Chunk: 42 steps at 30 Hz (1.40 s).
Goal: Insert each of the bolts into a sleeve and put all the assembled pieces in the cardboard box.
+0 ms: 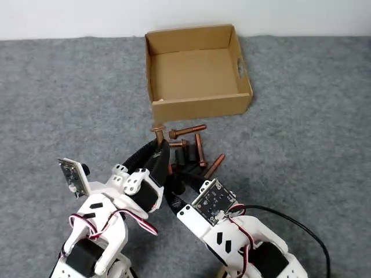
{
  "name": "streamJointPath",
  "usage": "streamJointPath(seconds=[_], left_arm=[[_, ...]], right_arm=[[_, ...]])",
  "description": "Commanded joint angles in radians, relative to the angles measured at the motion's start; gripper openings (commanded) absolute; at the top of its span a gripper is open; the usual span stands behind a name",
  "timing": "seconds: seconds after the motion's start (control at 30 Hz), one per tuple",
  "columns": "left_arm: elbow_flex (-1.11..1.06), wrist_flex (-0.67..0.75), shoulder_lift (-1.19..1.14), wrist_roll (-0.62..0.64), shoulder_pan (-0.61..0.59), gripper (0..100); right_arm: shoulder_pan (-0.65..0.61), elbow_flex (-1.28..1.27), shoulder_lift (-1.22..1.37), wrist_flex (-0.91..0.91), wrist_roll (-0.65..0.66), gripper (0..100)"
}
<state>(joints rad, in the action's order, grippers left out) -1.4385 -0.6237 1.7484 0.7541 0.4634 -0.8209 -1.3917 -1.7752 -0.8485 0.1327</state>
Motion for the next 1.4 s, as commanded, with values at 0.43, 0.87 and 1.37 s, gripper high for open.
streamJointPath(seconds=[0.43,0.87,1.37], left_arm=[[0.016,-0.135,0.008,-0.072,0.098,0],[0.154,-0.394,0.008,-0.172,0.101,0],[0.125,-0.517,0.006,-0.391,0.166,21]], right_arm=[[0.041,0.075,-0.015,0.025,0.011,1.0],[0.041,0.074,-0.015,0.025,0.011,1.0],[0.041,0.074,-0.016,0.025,0.054,1.0]])
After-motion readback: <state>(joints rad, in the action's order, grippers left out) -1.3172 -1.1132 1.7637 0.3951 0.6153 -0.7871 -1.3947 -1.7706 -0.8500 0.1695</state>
